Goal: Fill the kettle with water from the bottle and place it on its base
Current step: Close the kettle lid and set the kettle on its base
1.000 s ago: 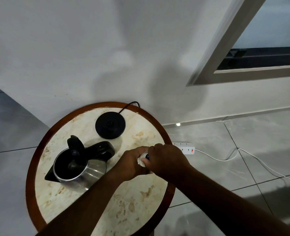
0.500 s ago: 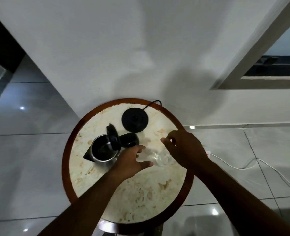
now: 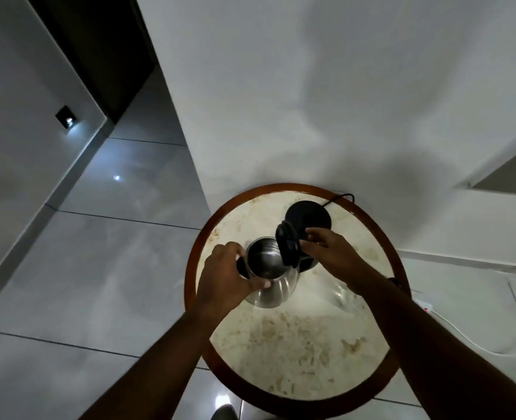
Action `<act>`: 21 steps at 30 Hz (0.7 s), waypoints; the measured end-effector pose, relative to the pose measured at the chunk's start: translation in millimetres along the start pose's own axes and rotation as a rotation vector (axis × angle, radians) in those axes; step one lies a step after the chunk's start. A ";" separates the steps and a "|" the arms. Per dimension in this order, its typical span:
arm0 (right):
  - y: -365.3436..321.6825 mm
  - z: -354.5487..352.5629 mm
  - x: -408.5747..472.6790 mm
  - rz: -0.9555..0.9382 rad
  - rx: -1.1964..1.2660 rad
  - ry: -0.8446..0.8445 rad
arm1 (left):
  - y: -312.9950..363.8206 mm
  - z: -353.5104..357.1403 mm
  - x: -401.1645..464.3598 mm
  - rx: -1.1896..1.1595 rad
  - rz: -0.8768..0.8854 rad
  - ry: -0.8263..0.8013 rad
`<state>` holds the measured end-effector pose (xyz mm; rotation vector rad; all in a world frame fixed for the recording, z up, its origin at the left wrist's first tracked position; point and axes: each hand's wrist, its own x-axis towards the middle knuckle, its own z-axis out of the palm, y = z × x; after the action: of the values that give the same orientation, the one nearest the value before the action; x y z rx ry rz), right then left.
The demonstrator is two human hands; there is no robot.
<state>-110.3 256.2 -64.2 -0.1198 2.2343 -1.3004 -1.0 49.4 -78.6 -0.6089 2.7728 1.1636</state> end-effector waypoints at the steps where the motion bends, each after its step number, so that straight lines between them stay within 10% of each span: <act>1: -1.2 2.4 3.0 0.011 -0.010 -0.027 | -3.8 1.4 4.1 0.008 -0.001 -0.052; 6: -2.1 13.7 13.5 0.009 -0.112 -0.101 | -16.8 19.9 24.1 -0.109 0.050 -0.304; 21: -2.0 47.5 23.3 -0.048 -0.565 0.062 | -41.2 32.1 38.7 -0.264 0.030 -0.335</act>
<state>-106.8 210.2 -90.3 -0.3440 2.6070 -0.6668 -23.3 32.9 -137.4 -0.3507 2.3778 1.4964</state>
